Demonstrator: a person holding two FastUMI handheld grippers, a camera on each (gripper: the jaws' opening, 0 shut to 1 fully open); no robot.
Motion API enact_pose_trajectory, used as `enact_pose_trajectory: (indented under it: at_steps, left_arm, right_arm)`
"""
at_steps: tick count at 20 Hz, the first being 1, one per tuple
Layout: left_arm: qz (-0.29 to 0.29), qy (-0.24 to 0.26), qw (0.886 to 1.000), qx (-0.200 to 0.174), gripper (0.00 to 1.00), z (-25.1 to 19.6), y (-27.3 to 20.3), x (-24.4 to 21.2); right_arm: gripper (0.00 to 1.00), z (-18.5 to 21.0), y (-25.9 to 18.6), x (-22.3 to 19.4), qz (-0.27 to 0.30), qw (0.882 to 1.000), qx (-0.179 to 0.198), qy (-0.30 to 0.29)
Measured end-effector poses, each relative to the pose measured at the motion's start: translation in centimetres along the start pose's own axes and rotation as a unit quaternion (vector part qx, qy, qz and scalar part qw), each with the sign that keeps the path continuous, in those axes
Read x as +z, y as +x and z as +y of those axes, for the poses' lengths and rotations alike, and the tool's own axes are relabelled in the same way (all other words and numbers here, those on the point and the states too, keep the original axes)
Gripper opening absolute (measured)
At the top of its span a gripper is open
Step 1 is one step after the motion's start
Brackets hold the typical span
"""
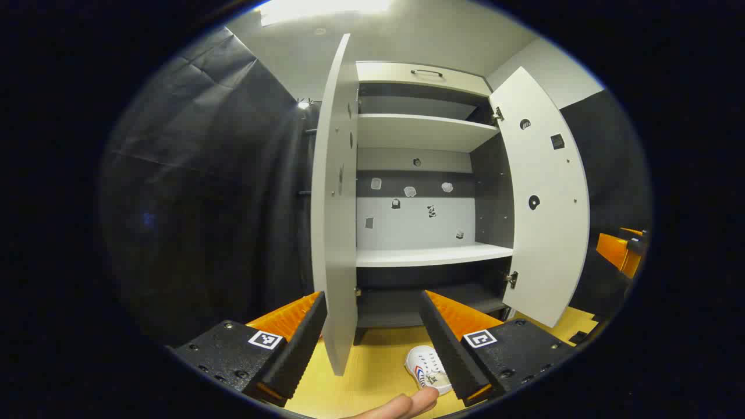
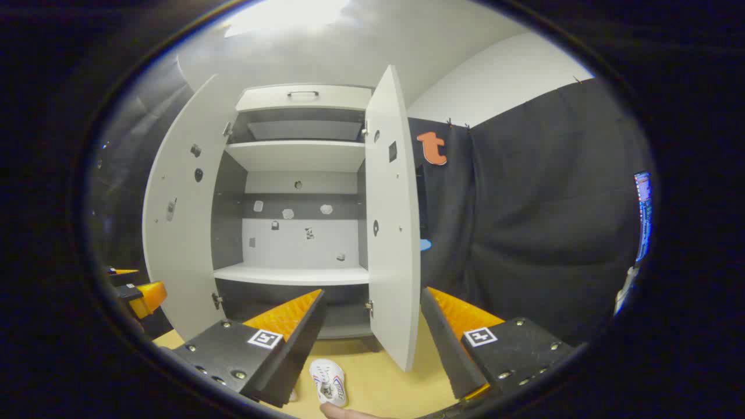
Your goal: Grab one shoe with the right hand and put it into the shoe cabinet, grab the other shoe with the left hand and put it into the shoe cabinet; then close the right door with the right hand and the left door with the left hand.
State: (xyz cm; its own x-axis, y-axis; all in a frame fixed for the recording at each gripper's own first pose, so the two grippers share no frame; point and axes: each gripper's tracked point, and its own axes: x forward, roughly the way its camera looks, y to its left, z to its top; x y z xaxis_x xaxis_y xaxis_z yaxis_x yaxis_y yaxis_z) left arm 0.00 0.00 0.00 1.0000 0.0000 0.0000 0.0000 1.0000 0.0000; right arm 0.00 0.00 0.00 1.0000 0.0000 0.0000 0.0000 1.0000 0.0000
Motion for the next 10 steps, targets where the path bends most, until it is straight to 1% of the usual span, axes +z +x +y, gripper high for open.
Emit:
enact_pose_trajectory:
  at_steps: [3,8,10]
  left_arm:
    - [0.001,-0.001,1.000,-0.004,0.97,-0.8,0.2,0.6]
    - [0.003,-0.009,1.000,-0.019,0.97,-1.7,0.1,1.5]
    - [0.000,-0.007,1.000,-0.018,0.97,-1.8,0.0,1.8]
  right_arm:
    - [0.98,-1.5,-0.1,0.1,0.010,1.000,-0.012,0.005]
    - [0.98,-2.1,-1.3,0.1,0.015,1.000,-0.003,0.000]
    - [0.98,-2.7,-1.4,-0.1,0.020,1.000,-0.007,0.000]
